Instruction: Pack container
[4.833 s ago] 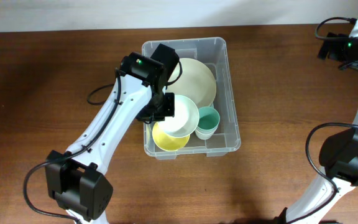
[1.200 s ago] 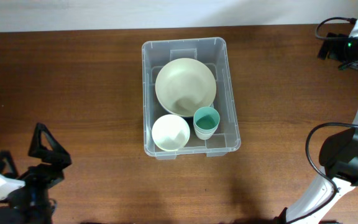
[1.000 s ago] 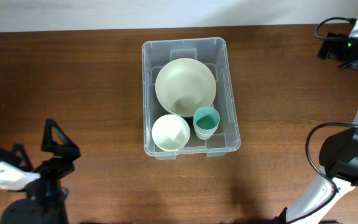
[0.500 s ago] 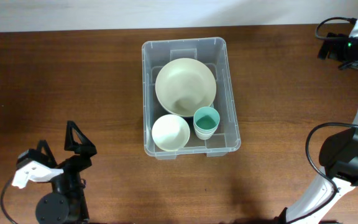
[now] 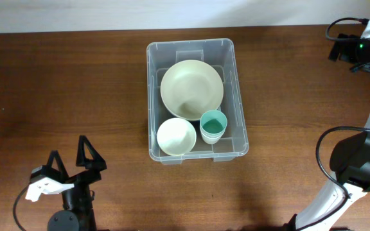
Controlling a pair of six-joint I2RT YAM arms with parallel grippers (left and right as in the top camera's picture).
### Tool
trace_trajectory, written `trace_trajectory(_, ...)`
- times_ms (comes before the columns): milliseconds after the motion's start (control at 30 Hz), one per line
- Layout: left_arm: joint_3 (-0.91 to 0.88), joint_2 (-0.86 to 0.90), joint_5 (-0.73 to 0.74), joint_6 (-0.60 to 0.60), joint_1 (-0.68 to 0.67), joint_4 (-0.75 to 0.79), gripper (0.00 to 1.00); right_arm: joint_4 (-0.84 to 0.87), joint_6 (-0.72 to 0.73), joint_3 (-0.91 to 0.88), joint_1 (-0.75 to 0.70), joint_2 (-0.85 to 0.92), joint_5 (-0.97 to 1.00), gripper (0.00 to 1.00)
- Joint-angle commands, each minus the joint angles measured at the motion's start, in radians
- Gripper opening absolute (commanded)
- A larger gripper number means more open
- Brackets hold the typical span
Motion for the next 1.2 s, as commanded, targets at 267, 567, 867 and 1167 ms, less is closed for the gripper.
trace_trajectory(267, -0.157, -0.026, 0.090, 0.011, 0.007, 0.185, 1.00, 0.003, 0.008, 0.015, 0.000, -0.014, -0.002, 0.99)
trace_trajectory(567, -0.187, -0.026, 0.200, 0.213, 0.007, 0.220, 1.00, 0.003, 0.008, 0.015, 0.000, -0.014, -0.002, 0.99)
trace_trajectory(867, -0.194, -0.026, 0.263, 0.479, 0.007, 0.221, 1.00, 0.003, 0.008, 0.015, 0.000, -0.014, -0.002, 0.99)
trace_trajectory(1167, -0.217, -0.026, 0.277, 0.507, 0.014, 0.227, 1.00, 0.003, 0.008, 0.015, 0.000, -0.014, -0.002, 0.99)
